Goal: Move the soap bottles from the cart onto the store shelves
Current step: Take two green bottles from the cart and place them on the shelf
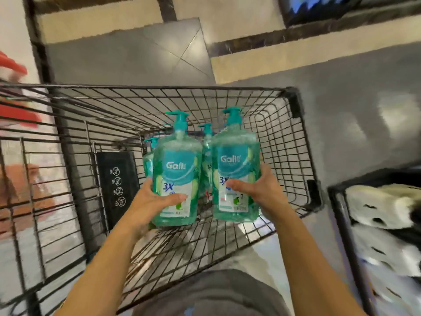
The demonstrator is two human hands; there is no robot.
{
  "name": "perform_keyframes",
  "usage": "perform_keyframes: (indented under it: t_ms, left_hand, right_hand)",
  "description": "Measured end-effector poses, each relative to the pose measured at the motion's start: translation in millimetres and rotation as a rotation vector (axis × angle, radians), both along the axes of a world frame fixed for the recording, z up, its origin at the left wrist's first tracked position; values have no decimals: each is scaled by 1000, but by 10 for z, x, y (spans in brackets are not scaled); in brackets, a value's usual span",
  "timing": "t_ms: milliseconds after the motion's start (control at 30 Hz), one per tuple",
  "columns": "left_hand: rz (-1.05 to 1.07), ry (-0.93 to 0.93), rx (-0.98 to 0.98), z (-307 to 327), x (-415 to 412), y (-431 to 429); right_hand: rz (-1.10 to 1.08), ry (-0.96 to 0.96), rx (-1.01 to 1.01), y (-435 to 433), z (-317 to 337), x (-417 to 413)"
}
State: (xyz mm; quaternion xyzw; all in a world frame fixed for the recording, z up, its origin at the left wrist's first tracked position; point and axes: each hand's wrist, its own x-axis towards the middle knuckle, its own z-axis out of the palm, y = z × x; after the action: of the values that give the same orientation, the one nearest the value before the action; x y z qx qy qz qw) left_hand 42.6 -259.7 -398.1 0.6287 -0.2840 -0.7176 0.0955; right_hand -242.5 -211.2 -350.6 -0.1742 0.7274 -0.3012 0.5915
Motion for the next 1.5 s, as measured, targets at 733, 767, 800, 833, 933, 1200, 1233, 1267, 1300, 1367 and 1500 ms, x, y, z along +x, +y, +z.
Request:
perform_keyframes:
  t_ms: [733, 767, 800, 833, 933, 1200, 1233, 1267, 1300, 1367, 1500]
  left_hand:
    - [-776, 835, -451, 3041, -1607, 879]
    - [-787, 870, -469, 3128, -1724, 991]
    - [-806, 899, -484, 3231, -1840, 1119]
    - [-838, 932, -500, 3323, -1954, 1253]
    - [-933, 1036, -520, 3614, -2260, 1741]
    - [-972, 1246, -455, 4183, -2771, 3283]
    - [-975, 1267, -443, 4256, -2819, 3491]
    - [-978, 1289, -433, 4325, -2872, 3694]
    - [-980, 1312, -418, 4390, -2926, 3896]
    - [-962, 1350, -371, 4522, -3030, 4304]
    - [-918, 1389, -237, 4801, -3245, 5101]
  right_hand:
    - [-825, 491, -617, 2897, 3029, -25]
    - [-861, 526, -635, 3055, 3118, -21]
    - [-893, 558, -656, 3214, 3202, -15]
    - [-934, 586, -675, 3376, 3285, -5]
    - [-1043, 660, -732, 3883, 3497, 33]
    - [-1267, 872, -818, 5417, 3961, 89]
    - [-1286, 890, -830, 5635, 4015, 79]
    - [-1304, 911, -836, 5854, 4068, 62]
    - [-1318, 936, -838, 6062, 4119, 41]
    - [-1349, 997, -831, 6448, 4218, -1]
    - [-1406, 1116, -804, 7165, 4380, -46]
